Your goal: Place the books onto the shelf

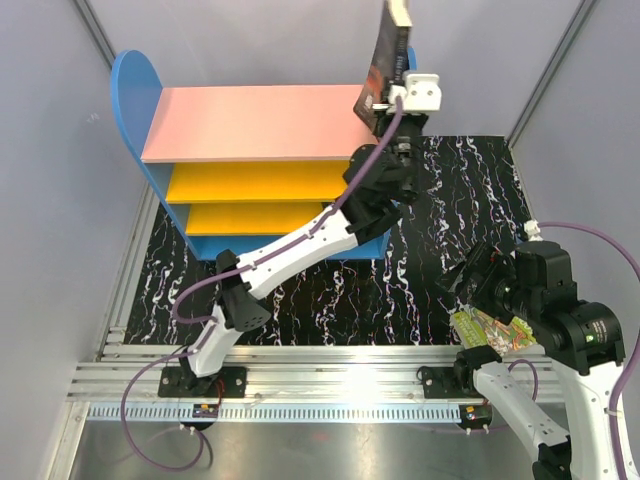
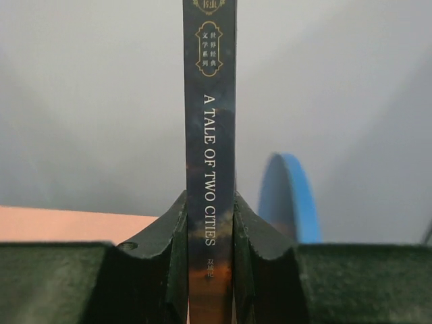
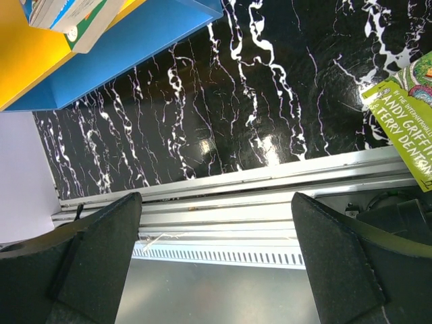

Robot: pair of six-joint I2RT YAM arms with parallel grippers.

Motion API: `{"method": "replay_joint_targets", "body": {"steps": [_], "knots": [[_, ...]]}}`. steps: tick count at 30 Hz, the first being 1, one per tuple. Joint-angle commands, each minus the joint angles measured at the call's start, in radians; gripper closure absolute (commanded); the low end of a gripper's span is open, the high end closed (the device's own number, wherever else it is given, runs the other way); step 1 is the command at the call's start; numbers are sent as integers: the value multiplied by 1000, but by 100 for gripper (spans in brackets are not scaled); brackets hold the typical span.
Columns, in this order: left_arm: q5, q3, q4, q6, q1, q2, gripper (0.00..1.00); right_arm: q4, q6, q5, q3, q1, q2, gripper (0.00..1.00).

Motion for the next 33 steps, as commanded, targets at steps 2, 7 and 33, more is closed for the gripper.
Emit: {"method": "replay_joint_targets", "body": {"steps": [2, 7, 33], "knots": [[112, 2, -1, -101, 11, -18, 99, -168, -34, 40, 38, 3, -10, 0], [106, -71, -4, -149, 9, -36, 98, -182, -49, 51, 44, 3, -12, 0], [-37, -338, 121, -130, -51, -160, 46, -124, -59, 36, -15, 3, 4, 0]]}}
